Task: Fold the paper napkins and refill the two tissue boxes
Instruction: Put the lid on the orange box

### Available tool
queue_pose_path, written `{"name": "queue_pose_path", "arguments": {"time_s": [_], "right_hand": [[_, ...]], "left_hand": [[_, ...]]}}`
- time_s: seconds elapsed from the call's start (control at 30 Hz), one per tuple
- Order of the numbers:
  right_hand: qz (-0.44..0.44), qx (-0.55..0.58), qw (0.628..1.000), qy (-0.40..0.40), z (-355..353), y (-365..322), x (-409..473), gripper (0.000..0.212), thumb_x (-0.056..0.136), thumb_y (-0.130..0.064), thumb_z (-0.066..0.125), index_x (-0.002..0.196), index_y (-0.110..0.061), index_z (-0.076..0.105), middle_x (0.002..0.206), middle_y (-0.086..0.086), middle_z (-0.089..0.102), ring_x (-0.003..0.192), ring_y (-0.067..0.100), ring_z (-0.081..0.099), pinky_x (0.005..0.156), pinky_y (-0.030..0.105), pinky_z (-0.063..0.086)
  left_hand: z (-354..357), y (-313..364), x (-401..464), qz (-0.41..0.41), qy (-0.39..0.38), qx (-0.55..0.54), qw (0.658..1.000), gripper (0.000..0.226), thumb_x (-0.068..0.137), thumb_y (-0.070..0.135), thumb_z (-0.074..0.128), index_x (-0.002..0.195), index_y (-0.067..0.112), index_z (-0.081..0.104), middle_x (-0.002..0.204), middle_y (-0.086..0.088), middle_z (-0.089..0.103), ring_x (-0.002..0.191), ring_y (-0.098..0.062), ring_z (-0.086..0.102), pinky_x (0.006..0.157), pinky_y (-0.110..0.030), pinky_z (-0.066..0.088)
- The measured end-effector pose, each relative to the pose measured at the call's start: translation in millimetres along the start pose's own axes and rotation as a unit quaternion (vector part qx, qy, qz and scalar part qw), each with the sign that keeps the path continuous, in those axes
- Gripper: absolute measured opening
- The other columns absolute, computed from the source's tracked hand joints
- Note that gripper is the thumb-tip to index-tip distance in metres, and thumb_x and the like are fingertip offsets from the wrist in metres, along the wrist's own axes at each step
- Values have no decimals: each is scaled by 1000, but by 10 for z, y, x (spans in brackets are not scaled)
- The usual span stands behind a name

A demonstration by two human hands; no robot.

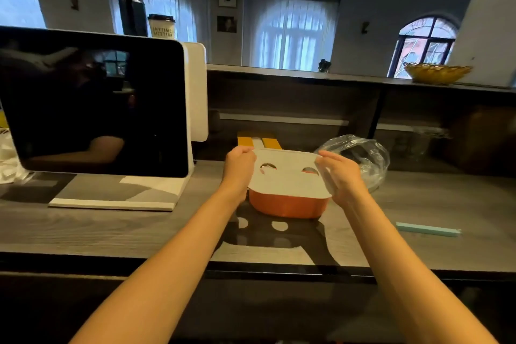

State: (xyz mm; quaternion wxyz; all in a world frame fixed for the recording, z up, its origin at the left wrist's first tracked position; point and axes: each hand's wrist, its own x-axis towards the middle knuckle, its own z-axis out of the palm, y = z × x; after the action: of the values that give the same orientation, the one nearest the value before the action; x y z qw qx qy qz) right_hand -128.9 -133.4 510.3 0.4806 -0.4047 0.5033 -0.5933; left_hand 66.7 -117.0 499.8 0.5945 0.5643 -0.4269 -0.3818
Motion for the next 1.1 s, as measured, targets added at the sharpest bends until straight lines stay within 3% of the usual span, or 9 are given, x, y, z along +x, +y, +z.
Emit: {"name": "queue_pose_path", "arguments": {"time_s": [0.07, 0.2, 0.3, 0.43, 0.57, 0.77, 0.9, 1.0, 1.1], "right_hand": [[-13, -10, 1000, 13, -6, 51, 83, 34, 92, 1, 65, 125, -6, 66, 116, 9, 66, 105, 20, 64, 87, 25, 54], [-16, -64, 997, 48, 2, 116, 299, 20, 92, -4, 67, 110, -10, 71, 91, 1, 66, 81, 9, 60, 64, 18, 48], [-14, -102, 993, 56, 26, 176, 487, 15, 92, -6, 67, 105, -13, 72, 94, 2, 66, 84, 14, 61, 73, 26, 50], [-5, -155, 986, 53, 40, 299, 674, 9, 91, -8, 69, 92, -16, 73, 90, 5, 70, 84, 17, 65, 79, 32, 55], [-9, -196, 979, 51, -31, 407, 744, 11, 91, -5, 68, 91, -12, 75, 88, 10, 72, 85, 21, 68, 74, 32, 57], [-66, -297, 952, 31, -58, 481, 707, 15, 93, -11, 64, 101, -11, 77, 87, 1, 68, 81, 13, 63, 76, 33, 59], [-103, -375, 921, 3, -24, 491, 658, 25, 94, -16, 60, 116, -12, 72, 106, 6, 71, 78, 8, 60, 66, 26, 52], [-112, -409, 905, -10, -12, 514, 599, 31, 94, -20, 57, 122, -14, 67, 117, 7, 69, 99, 22, 67, 84, 37, 56], [-130, -461, 878, -18, -2, 492, 546, 35, 98, -24, 55, 129, -12, 62, 126, 9, 65, 113, 25, 61, 89, 36, 50]], "left_hand": [[93, -34, 83, 19, 12, 32, 999, 26, 102, 22, 47, 123, 18, 62, 114, -3, 64, 104, -22, 64, 88, -43, 58], [224, -93, 252, 33, 3, 83, 996, 18, 103, 29, 49, 116, 20, 58, 107, 4, 57, 94, -8, 56, 64, -21, 40], [278, -167, 393, 24, -9, 123, 992, 18, 103, 31, 48, 113, 19, 57, 111, -1, 58, 100, -15, 55, 65, -24, 39], [341, -270, 523, 36, 1, 196, 980, 26, 101, 28, 48, 114, 10, 61, 103, -8, 58, 86, -16, 52, 65, -29, 38], [405, -440, 553, 23, 10, 224, 974, 23, 98, 14, 48, 76, 17, 53, 80, -8, 52, 72, -18, 45, 65, -34, 35], [407, -520, 503, 19, 22, 247, 969, 30, 103, 10, 45, 129, 13, 58, 123, -5, 57, 116, -23, 54, 85, -31, 44], [383, -496, 510, 57, 5, 295, 954, 30, 103, 12, 46, 127, 14, 65, 127, -7, 64, 105, -18, 55, 80, -30, 43], [376, -461, 505, 84, 1, 356, 931, 26, 104, 18, 46, 118, 16, 68, 115, -7, 68, 93, -18, 56, 78, -33, 50], [379, -426, 494, 123, -31, 407, 904, 27, 104, 24, 44, 118, 16, 66, 115, -7, 68, 95, -21, 60, 80, -35, 51]]}}
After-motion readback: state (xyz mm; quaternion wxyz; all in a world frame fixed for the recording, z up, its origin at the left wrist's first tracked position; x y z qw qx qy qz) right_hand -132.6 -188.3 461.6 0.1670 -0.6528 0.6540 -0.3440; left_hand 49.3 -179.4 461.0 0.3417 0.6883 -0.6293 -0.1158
